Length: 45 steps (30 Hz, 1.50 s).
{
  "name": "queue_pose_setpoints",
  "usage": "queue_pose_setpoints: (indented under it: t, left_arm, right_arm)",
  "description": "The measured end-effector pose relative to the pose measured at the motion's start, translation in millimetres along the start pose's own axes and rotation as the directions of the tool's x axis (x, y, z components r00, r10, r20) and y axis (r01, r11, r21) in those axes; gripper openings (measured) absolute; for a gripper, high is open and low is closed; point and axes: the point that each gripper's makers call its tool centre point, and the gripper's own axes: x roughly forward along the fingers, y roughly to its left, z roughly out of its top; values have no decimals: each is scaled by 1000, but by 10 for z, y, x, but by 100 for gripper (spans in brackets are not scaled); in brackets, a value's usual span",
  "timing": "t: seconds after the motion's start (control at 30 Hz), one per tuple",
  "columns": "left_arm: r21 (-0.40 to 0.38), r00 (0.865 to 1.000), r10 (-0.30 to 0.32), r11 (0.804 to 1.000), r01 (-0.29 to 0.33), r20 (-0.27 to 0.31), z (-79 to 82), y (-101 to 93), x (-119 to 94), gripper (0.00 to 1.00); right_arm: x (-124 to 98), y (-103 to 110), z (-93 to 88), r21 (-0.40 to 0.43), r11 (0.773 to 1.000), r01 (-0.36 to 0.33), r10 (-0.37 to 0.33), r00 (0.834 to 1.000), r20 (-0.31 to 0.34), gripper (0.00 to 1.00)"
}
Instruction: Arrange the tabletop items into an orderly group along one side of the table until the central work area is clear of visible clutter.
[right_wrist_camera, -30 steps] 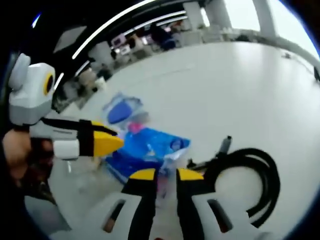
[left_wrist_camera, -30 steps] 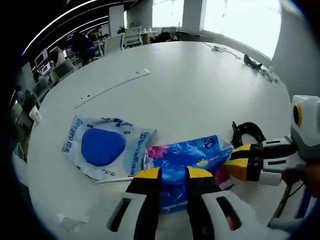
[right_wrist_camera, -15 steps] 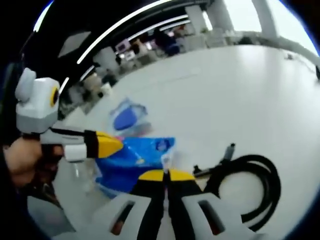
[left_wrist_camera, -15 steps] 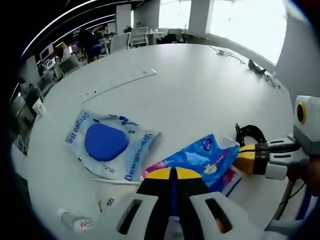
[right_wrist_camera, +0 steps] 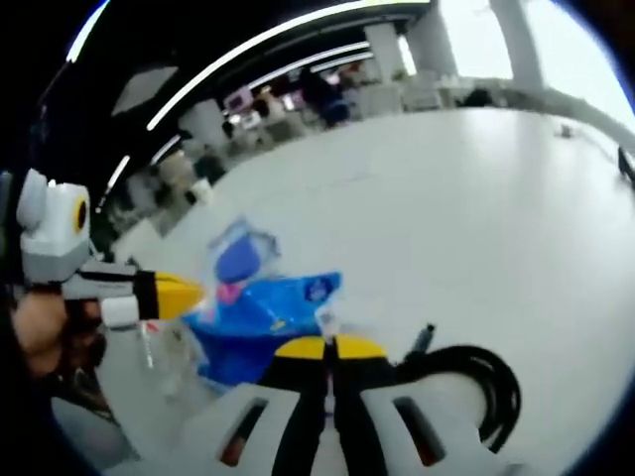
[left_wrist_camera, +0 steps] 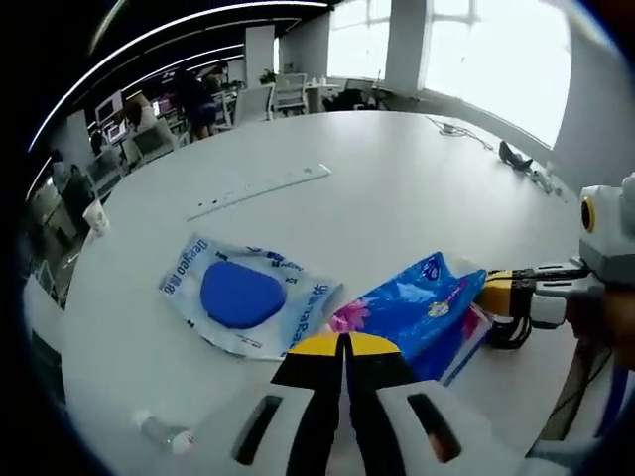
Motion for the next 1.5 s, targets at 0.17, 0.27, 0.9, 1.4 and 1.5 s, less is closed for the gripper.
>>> queue_pose_setpoints:
  t: [0.17,0.27,0.9,1.4,1.5]
  left_arm:
    - [-16,1000,8,1000,-7,8,17,24,-26,0]
    - [-65,999,-28,997,30,27,59,-58,-41,2]
    - [-188,993,-103,976,112,57,27,-336,-24,38]
    - [-167,991,-106,979,119,88,63,-351,-126,37]
    - [-167,990,-99,979,114,96,76,-359,-159,36]
  right_arm:
    - [-34,-96,88,12,1000,20,-20,1000,16,0]
    - [-59,-168,139,25,999,37,-38,999,28,0]
    - [-146,-431,182,84,993,86,-90,995,44,0]
    - [-160,-437,193,87,992,89,-93,994,51,0]
    - [-170,-456,192,94,991,91,-96,994,52,0]
